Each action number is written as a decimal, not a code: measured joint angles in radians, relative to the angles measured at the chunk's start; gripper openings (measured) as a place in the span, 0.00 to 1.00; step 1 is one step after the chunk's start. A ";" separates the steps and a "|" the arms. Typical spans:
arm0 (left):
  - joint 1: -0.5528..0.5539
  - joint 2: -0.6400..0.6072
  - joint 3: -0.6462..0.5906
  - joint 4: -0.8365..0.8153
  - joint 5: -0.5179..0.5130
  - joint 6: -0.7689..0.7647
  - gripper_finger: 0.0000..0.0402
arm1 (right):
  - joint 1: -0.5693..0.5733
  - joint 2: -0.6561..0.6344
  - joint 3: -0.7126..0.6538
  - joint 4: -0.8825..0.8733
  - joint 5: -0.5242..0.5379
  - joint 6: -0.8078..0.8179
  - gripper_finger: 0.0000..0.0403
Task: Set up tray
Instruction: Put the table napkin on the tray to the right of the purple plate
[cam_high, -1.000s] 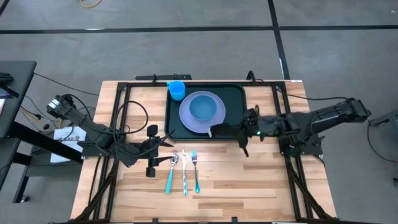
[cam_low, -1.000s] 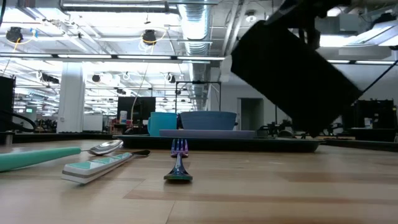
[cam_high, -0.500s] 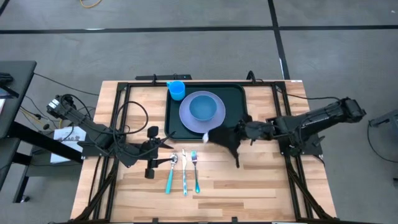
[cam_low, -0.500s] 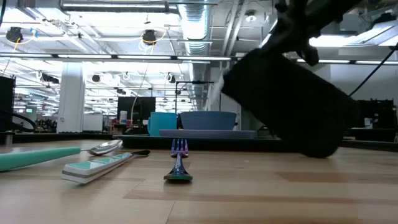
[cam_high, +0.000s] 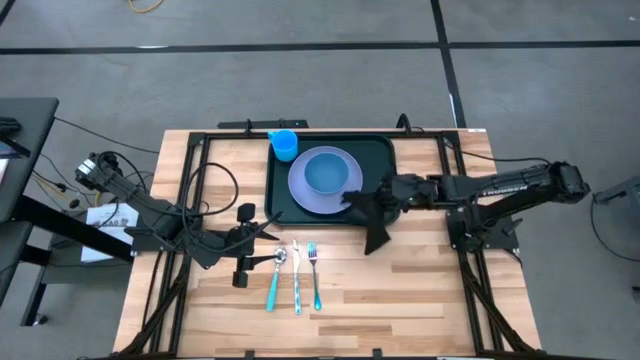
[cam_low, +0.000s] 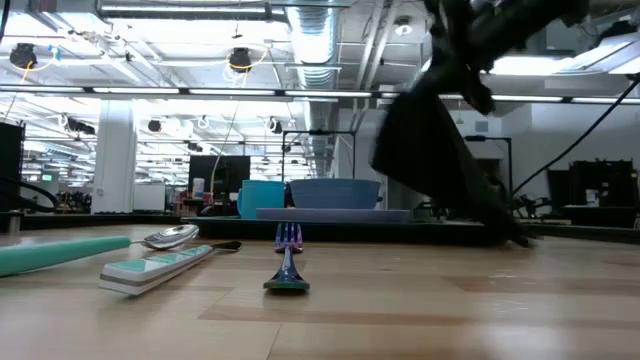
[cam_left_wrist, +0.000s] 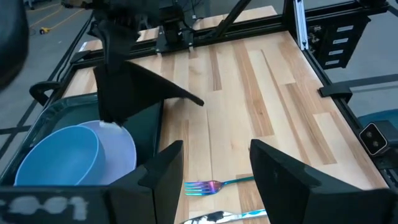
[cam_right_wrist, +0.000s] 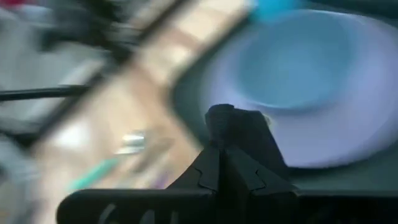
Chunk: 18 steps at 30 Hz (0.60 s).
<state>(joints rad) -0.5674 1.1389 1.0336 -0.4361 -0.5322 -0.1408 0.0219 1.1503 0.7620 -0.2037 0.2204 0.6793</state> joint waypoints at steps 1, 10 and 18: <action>0.000 0.000 0.000 0.000 0.000 0.000 0.44 | 0.004 0.000 0.000 0.055 -0.040 -0.008 0.00; 0.000 0.000 0.000 0.000 -0.001 0.003 0.44 | 0.149 0.015 0.001 0.409 -0.176 -0.052 0.00; 0.000 0.000 0.000 0.000 -0.001 0.004 0.44 | 0.203 0.052 -0.094 0.271 0.009 -0.090 0.00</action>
<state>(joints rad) -0.5674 1.1389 1.0340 -0.4360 -0.5327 -0.1364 0.2250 1.2027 0.6680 0.0671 0.2291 0.5894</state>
